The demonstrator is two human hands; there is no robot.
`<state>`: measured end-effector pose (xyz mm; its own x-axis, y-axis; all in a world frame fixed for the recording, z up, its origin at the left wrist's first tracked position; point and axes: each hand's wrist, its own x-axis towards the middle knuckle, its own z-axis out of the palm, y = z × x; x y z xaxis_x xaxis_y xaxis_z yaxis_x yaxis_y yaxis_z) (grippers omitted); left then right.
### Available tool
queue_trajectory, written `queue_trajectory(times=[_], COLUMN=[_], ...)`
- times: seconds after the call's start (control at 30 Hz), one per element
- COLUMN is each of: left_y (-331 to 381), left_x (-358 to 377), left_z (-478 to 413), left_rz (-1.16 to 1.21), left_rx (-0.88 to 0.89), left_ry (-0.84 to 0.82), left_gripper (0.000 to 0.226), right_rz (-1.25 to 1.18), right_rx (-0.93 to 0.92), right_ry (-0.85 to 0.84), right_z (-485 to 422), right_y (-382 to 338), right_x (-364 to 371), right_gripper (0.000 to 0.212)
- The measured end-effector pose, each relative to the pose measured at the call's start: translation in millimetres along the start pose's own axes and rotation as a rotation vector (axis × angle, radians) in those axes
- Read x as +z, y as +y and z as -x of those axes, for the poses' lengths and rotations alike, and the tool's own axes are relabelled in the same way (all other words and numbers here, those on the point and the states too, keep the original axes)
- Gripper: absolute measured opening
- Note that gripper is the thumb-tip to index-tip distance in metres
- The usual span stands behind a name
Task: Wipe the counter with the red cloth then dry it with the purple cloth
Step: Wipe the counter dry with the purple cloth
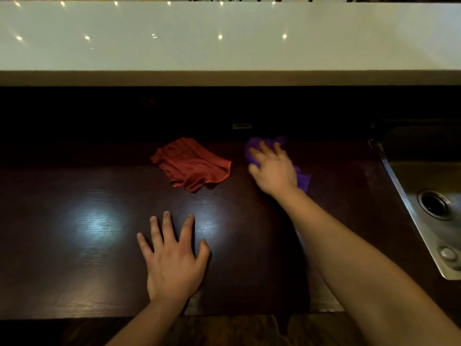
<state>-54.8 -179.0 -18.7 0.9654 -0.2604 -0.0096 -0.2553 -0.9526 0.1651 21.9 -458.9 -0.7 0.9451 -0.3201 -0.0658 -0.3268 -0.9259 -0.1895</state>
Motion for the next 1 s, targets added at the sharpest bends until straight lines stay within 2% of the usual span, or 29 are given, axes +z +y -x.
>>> queue_trajectory(times=[0.1,0.23,0.37,0.43,0.5,0.63,0.73,0.8,0.83,0.93,1.0], left_y=[1,2,2,1,-1,1,3,3,3,3,2], left_x=[-3,-3,-4,-2,0,-2,-5,-4,-4,-5,-4], left_z=[0,-1,1,0,-1,-1,0,-1,0,1,-1], left_rz=[0.006,0.004,0.015,0.018,0.018,0.016,0.016,0.007,0.001,0.006,0.011], left_rx=[0.002,0.004,0.002,0.008,0.008,0.005,0.003,-0.003,-0.003,0.001,0.000], left_ry=[-0.003,-0.007,0.001,0.012,0.018,0.017,0.014,-0.002,-0.012,-0.014,-0.006], left_gripper=[0.066,0.067,0.068,0.068,0.067,0.067,0.067,0.067,0.067,0.067,0.066], right_rz=[0.005,-0.025,-0.041,-0.013,0.014,0.067,0.022,-0.020,-0.025,0.072,0.084], right_rx=[-0.189,-0.234,-0.316,-0.331,-0.174,0.279,0.510,0.555,0.500,0.066,-0.136], right_ry=[-0.076,-0.016,-0.032,-0.022,0.039,0.103,0.120,0.115,0.105,0.036,-0.002], right_z=[55,131,138,135,131,112,93,82,79,93,103], right_y=[-29,-35,-33,0,54,149,157,135,118,59,61], right_x=[10,21,18,11,4,-11,-15,-16,-15,5,9], right_gripper=[0.061,0.059,0.058,0.057,0.057,0.054,0.060,0.060,0.059,0.057,0.057])
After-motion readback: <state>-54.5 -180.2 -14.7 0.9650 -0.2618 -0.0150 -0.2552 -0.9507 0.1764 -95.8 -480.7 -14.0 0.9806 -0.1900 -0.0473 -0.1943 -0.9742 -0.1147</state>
